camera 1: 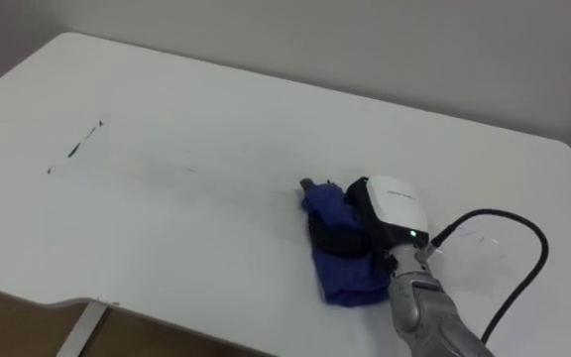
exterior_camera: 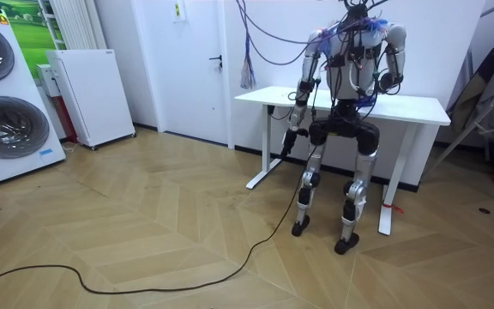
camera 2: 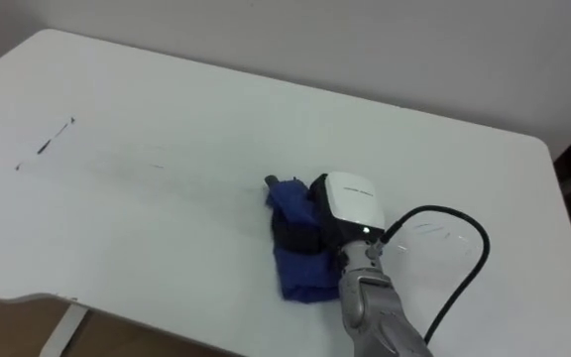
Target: Wipe table
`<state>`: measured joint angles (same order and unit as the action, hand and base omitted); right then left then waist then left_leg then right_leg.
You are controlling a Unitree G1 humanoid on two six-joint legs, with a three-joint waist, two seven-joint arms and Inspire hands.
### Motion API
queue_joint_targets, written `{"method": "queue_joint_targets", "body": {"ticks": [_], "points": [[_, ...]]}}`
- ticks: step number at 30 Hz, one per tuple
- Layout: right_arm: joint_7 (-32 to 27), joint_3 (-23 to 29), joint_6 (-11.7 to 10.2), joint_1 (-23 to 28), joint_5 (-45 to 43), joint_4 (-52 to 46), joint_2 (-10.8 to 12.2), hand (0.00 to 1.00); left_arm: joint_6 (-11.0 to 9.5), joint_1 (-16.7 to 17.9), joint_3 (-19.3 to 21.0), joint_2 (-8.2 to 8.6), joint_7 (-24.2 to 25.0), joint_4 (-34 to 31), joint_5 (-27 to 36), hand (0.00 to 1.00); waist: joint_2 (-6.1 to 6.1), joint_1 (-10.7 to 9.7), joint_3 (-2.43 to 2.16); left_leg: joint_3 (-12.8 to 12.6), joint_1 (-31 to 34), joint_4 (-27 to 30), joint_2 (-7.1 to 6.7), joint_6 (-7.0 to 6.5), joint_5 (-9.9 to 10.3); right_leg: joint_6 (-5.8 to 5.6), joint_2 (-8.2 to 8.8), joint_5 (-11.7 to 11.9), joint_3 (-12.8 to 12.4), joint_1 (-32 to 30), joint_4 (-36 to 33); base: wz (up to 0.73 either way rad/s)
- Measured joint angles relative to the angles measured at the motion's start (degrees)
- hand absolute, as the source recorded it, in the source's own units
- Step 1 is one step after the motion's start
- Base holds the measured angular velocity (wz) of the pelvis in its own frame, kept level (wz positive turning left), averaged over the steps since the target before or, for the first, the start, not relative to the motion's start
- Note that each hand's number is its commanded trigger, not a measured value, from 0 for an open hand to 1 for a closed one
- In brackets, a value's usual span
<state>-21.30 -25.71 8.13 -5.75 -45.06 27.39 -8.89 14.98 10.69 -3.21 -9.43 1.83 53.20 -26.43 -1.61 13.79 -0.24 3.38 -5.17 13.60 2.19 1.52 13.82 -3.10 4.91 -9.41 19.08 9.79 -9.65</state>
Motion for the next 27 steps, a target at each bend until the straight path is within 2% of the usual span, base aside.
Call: {"method": "queue_joint_targets", "body": {"ticks": [6, 9, 11, 13, 17, 20, 24, 27], "points": [[0.1, 1.7, -1.2, 1.7, -0.2, -2.2, 0.3, 0.00, -0.1, -0.9, 0.1, 0.10, -0.3, -0.6, 0.0, 0.00, 0.23, -2.0, -0.04, -0.1, -0.4, 0.0, 0.01, -0.01, 0.0, 0.00, 0.06, 0.0, 0.0, 0.6, 0.0, 0.03], [0.2, 2.3, -1.3, 3.7, 0.5, -5.0, 0.2, 0.00, -0.2, -1.0, 0.1, 0.10, -0.3, -1.0, 0.0, 0.00, 0.38, -3.2, 0.04, -0.4, -0.5, 0.0, 0.01, -0.01, 0.0, 0.00, 0.08, 0.0, -0.2, 0.5, 0.0, -0.03], [0.3, 2.4, -2.2, 4.3, 0.9, -6.2, -0.1, 0.00, -0.4, -1.0, 0.2, 0.06, -0.4, -1.5, 0.1, 0.00, 0.52, -4.3, 0.12, -0.4, -0.5, 0.0, 0.01, -0.01, 0.0, 0.00, 0.08, 0.0, -0.6, 0.4, -0.1, -0.07], [0.8, 2.4, -3.6, 4.3, 2.7, -6.7, -0.9, 0.00, -1.9, -1.1, 0.2, -0.10, -0.7, -1.5, 2.3, 0.00, 0.73, -5.5, 0.23, -1.1, -0.5, 0.0, 0.01, -0.02, 0.0, -0.01, 0.07, 0.0, -2.1, 0.1, -0.1, -0.14], [1.7, 3.3, -3.8, 5.1, 3.8, -8.9, -2.6, 0.00, -3.2, -1.1, 0.3, -0.13, -1.3, -1.6, 4.5, 0.00, 0.63, -7.1, 0.35, -2.1, -0.3, 0.0, 0.04, -0.08, -0.1, -0.02, 0.13, 0.0, -3.3, -0.9, -0.6, -0.15], [2.4, 8.6, -3.7, 5.2, 4.1, -11.9, -3.3, 0.00, -3.8, -1.2, 1.4, -0.11, -1.3, -1.6, 4.4, 0.00, 0.60, -8.1, 0.35, -2.8, 0.6, 0.2, 0.04, -0.10, -0.1, -0.09, 0.25, 0.0, -4.1, -2.3, -1.2, -0.12], [1.9, 15.4, -3.8, 5.2, 6.1, -17.3, -6.1, 0.00, -4.2, -1.2, 4.1, -0.94, -1.1, -1.5, 4.3, 0.00, 0.08, -9.1, 0.28, -3.5, 0.7, -0.2, 0.03, -0.14, -0.1, -0.19, 0.32, -0.1, -4.6, -2.9, -1.3, -0.07], [0.7, 20.3, -4.1, 5.5, 7.2, -17.7, -6.8, 0.00, -4.2, -1.0, 5.7, -1.84, -0.6, -1.5, 4.4, 0.00, -0.70, -10.0, -0.05, -3.5, 0.5, -0.4, 0.01, -0.17, -0.1, -0.33, 0.31, -0.2, -4.6, -2.8, -1.3, 0.00]]}}
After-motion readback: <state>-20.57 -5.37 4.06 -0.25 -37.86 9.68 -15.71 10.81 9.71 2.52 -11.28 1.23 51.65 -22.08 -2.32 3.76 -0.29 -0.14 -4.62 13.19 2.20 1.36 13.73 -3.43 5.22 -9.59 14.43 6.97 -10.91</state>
